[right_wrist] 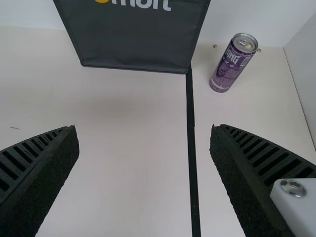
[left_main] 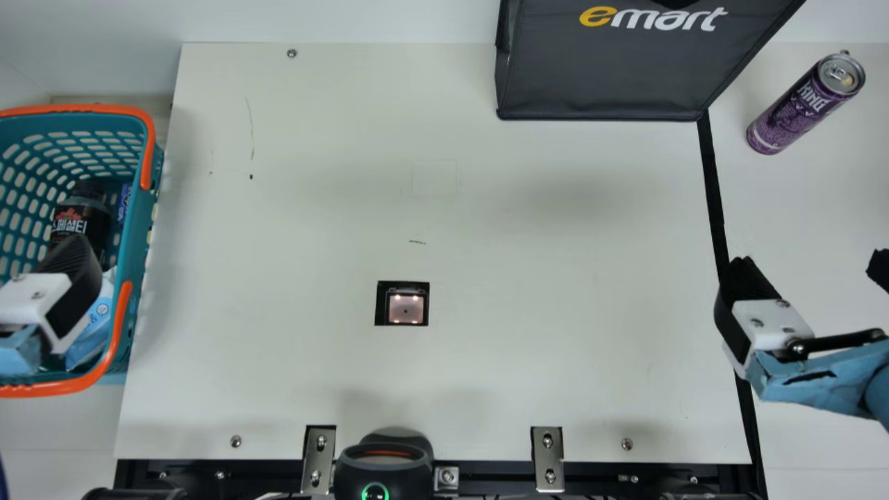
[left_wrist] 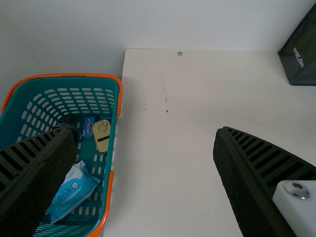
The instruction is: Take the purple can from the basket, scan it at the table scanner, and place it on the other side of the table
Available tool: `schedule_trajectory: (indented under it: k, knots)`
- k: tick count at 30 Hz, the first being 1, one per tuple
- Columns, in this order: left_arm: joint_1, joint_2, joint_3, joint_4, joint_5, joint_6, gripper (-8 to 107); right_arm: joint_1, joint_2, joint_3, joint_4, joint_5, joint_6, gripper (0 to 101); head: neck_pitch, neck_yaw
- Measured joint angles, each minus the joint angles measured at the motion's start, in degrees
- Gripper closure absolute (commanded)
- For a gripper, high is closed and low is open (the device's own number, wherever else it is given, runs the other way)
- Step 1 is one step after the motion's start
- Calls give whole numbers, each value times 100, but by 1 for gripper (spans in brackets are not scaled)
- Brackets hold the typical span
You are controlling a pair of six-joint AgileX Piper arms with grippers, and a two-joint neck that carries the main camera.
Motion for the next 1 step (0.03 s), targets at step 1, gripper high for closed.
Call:
schedule_trajectory:
  k: [1]
  knots:
    - [0, 0, 0, 0, 0, 0, 9, 0, 0, 0, 0, -5, 0, 6, 0, 0]
